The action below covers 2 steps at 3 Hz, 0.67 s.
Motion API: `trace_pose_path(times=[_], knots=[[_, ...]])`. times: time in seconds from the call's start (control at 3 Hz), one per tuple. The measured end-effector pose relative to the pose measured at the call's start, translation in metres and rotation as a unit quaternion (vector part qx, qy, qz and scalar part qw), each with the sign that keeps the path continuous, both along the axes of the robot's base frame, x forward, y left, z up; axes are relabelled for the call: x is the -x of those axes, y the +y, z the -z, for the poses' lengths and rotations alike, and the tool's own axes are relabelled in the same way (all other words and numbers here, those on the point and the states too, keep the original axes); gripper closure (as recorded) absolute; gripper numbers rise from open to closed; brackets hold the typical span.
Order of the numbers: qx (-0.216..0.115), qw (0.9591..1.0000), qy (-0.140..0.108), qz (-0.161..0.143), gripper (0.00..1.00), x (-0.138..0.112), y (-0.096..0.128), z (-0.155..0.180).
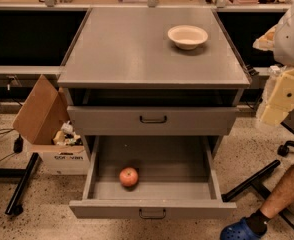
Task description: Pick apple from middle drawer and place on counter
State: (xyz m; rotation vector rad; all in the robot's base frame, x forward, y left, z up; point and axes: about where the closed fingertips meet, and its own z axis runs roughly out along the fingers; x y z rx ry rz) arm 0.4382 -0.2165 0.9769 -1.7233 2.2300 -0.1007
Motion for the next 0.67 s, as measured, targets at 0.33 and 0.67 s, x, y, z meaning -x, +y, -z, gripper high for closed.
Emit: trace_pose_path(times=[0.33,0.67], knots=[[0.0,1.0,0.002,0.001,0.0,0.0,0.002,0.004],[-0.001,0.9999,0.013,0.003,0.0,0.001,0.009,0.02]])
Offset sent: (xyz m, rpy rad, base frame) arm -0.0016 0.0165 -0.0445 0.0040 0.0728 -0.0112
